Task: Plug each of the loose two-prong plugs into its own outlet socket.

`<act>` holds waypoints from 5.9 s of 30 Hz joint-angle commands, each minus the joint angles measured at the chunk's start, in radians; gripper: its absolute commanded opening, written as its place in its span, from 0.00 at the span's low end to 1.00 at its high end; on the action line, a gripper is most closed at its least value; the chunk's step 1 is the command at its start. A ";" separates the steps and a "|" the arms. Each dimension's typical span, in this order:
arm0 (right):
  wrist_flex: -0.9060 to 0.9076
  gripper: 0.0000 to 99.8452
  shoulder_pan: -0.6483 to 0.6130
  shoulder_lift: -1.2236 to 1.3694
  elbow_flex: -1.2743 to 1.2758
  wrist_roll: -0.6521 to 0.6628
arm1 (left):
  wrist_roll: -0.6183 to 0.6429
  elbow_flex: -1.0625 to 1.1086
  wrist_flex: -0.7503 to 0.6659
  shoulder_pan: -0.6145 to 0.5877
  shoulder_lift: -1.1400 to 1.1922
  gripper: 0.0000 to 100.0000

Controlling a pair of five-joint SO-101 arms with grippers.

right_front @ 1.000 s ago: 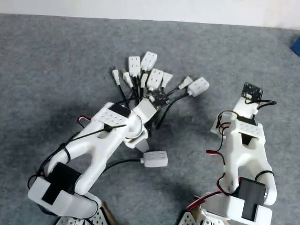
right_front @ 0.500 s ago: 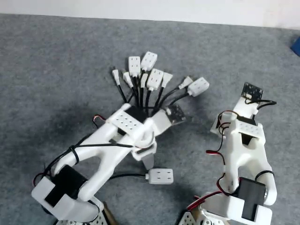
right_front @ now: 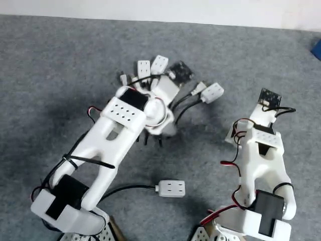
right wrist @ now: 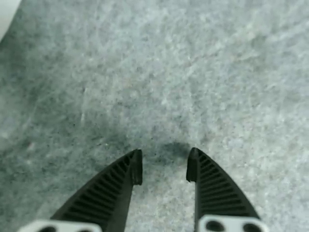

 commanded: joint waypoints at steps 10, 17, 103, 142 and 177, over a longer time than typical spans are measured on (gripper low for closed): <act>0.255 0.16 -0.257 0.196 -0.625 -0.118 | 0.252 -0.054 -0.293 -0.058 0.147 0.33; 0.421 0.16 -0.315 0.625 -1.224 -0.338 | 0.520 -0.082 -0.299 -0.231 0.246 0.33; 0.961 0.01 -0.404 1.296 -2.155 -0.163 | 0.476 -0.058 -0.295 -0.237 0.259 0.33; 0.217 0.01 -0.595 -0.757 0.280 0.384 | -0.092 0.111 0.388 -0.338 -0.394 0.33; 0.684 0.01 -0.909 -0.912 -0.073 0.377 | 0.107 0.848 -0.201 -0.130 -0.989 0.43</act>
